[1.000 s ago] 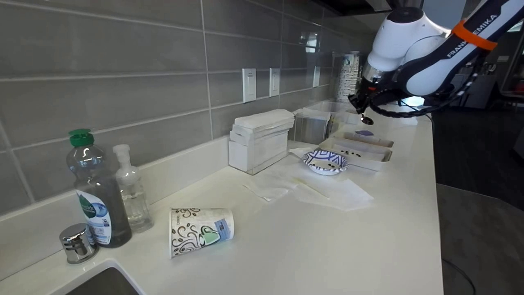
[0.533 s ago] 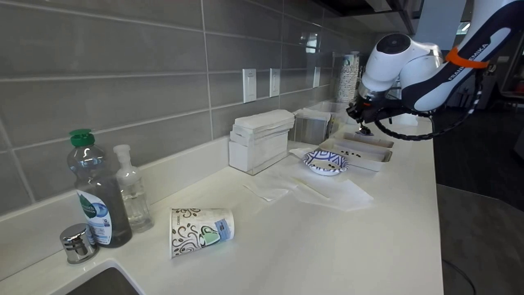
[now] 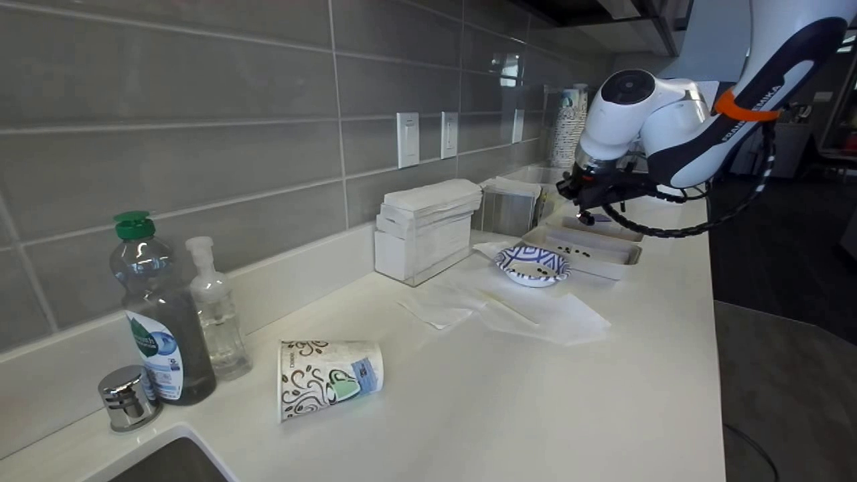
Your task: Place some of the pack's contents into the paper plate using the spoon
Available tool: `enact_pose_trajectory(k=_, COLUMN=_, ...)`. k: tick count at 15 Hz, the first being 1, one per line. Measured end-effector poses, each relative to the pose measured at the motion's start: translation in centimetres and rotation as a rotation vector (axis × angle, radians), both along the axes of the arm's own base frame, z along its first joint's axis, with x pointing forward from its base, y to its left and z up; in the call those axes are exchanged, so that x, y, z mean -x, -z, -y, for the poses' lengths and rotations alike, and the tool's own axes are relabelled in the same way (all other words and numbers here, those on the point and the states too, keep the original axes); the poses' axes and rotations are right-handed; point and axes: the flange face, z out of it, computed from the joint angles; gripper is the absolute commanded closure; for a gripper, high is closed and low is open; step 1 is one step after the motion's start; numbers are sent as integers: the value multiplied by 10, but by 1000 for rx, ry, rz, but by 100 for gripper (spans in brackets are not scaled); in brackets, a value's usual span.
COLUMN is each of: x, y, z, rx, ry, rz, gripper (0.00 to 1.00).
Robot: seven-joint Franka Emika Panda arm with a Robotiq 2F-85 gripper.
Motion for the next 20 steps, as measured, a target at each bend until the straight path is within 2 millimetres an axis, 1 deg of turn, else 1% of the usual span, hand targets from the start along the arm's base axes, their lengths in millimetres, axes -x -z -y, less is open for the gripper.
enact_pose_trajectory(k=4, x=-2, y=5, z=0, rx=-28, ry=45, rz=30, gripper=98)
enact_pose_trajectory(k=8, x=-6, y=23, z=-2, rx=-82, ry=133, rz=78, gripper=98)
enact_pose_trajectory(k=12, x=-16, y=33, z=-6, rx=-109, ry=211, rz=144, gripper=98)
enact_pose_trajectory(k=15, x=-24, y=39, z=-12, rx=-86, ry=255, rz=187, gripper=98)
enact_pose_trajectory(k=17, x=-26, y=48, z=-16, rx=-62, ry=286, rz=196, gripper=98)
enact_pose_trajectory(k=20, x=-26, y=67, z=-22, rx=-51, ry=310, rz=187, gripper=98)
